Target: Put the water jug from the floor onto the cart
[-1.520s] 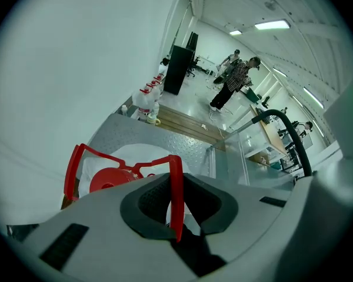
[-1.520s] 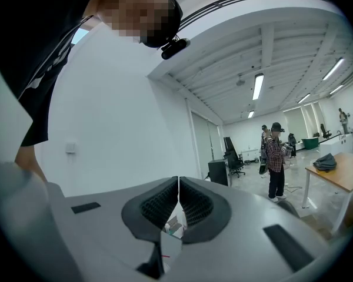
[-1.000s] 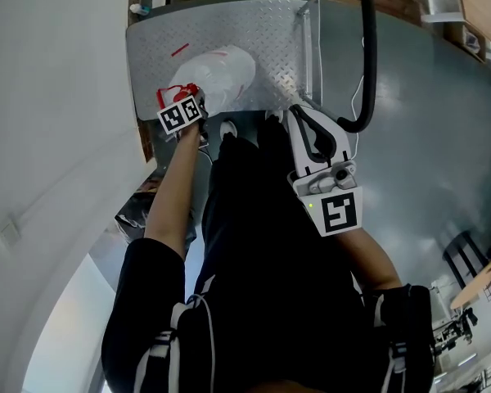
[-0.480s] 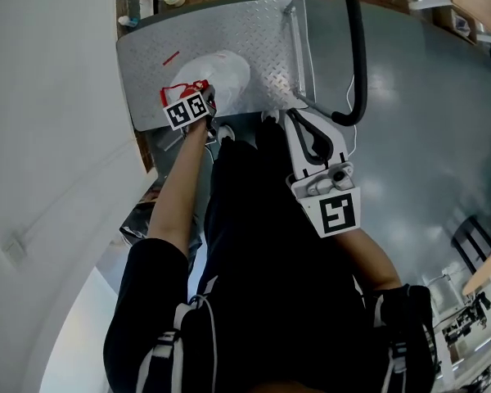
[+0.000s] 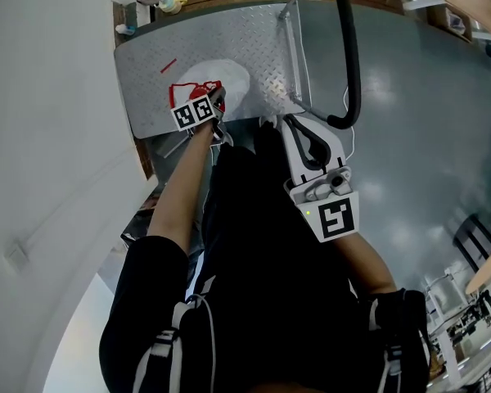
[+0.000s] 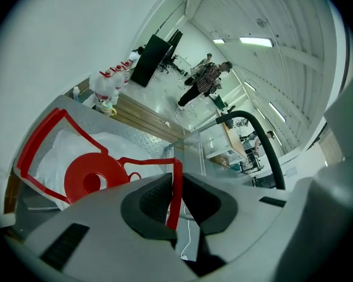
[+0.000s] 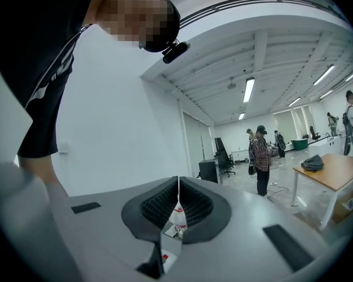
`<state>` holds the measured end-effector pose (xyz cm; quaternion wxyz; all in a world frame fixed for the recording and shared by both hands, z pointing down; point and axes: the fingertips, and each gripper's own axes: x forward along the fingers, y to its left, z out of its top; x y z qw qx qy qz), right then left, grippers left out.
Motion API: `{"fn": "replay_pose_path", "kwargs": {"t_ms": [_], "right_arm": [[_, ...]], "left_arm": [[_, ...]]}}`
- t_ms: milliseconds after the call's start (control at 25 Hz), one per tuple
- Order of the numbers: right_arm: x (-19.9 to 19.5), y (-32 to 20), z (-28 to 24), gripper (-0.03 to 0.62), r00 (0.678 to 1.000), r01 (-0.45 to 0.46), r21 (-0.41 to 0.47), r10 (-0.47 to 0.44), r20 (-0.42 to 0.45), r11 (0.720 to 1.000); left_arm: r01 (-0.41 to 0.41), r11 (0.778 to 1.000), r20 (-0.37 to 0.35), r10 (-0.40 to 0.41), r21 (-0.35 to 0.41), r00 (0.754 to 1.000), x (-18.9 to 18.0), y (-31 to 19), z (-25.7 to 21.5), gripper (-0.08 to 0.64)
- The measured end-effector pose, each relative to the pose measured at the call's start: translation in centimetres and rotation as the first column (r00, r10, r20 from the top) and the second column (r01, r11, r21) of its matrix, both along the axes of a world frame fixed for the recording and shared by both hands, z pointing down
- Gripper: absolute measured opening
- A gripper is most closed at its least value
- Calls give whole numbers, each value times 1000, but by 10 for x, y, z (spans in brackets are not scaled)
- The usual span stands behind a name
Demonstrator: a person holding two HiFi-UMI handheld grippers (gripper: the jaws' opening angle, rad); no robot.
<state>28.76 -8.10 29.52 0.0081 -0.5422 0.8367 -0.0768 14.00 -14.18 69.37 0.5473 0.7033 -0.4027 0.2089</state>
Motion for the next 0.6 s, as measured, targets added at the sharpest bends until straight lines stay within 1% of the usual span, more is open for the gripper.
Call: {"fn": "replay_pose_path", "kwargs": {"t_ms": [120,240,320,480,600], "right_arm": [[7,3,5,20,1000,-16,-16,16,-9,1000],[13,2,8,19,999,-37,-21,37,-10,999],[14,2,7,20,999,-44,-16,44,-10,999],[10,3,3,20,999,-50,-3,50,-16,999],[4,4,0,20,998,-57,0,57,-16,998]], "left_arm": [[-26,1000,-19,26,11,999,9,2,-3,60],[-62,997,-20,63,38,998,18,1,-8,60],[-57,997,-29,59,46,998,17,-1,-10,60],[-26,998,-71,30,56,997,8,-2,-21,60],[-13,995,-107,23,94,994,2,0,-39,60]]}}
